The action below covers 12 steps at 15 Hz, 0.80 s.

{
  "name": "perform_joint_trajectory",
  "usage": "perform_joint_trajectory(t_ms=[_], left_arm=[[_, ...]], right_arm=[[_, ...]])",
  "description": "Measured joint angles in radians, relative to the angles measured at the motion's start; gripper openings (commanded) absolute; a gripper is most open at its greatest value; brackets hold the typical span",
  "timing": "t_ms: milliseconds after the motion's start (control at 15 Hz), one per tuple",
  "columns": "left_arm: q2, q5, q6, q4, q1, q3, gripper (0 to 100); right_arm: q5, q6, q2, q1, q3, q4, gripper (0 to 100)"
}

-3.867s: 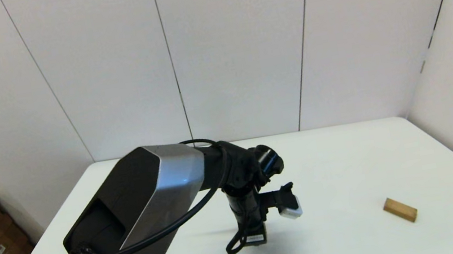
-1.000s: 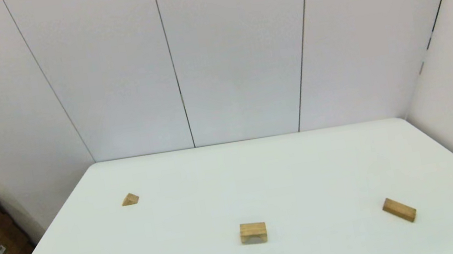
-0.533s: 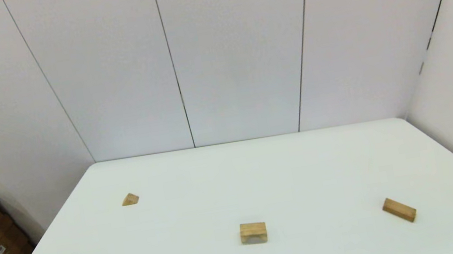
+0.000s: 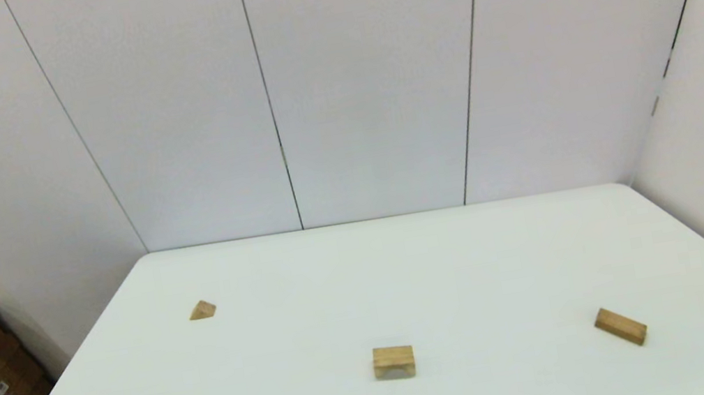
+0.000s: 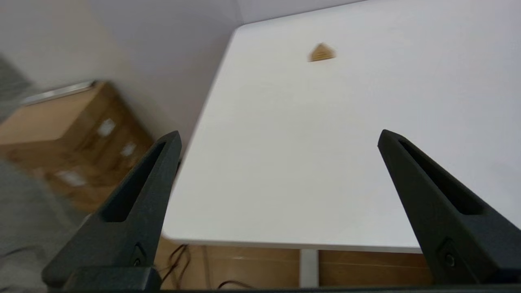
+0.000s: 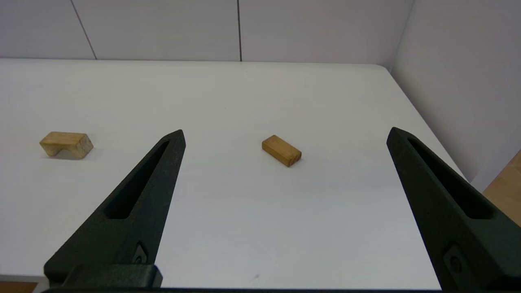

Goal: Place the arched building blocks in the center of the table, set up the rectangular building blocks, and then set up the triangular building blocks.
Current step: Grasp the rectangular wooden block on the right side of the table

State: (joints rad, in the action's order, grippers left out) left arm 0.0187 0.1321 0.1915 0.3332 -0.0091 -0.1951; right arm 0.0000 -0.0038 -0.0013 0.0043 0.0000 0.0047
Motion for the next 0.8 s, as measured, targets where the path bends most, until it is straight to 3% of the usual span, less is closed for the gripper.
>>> perform_joint_trajectory(t_ms=[200, 400, 800], left_arm=[[-0.016, -0.127, -0.078, -0.078, 0.0, 0.055, 100], [-0.019, -0.142, -0.09, -0.214, 0.0, 0.137, 100], [-0.019, -0.139, -0.119, -0.224, 0.0, 0.156, 100]], right_arm=[[0.0, 0.0, 0.0, 0.0, 0.0, 0.0, 100], [0.0, 0.0, 0.0, 0.0, 0.0, 0.0, 100], [0.0, 0.0, 0.0, 0.0, 0.0, 0.0, 100]])
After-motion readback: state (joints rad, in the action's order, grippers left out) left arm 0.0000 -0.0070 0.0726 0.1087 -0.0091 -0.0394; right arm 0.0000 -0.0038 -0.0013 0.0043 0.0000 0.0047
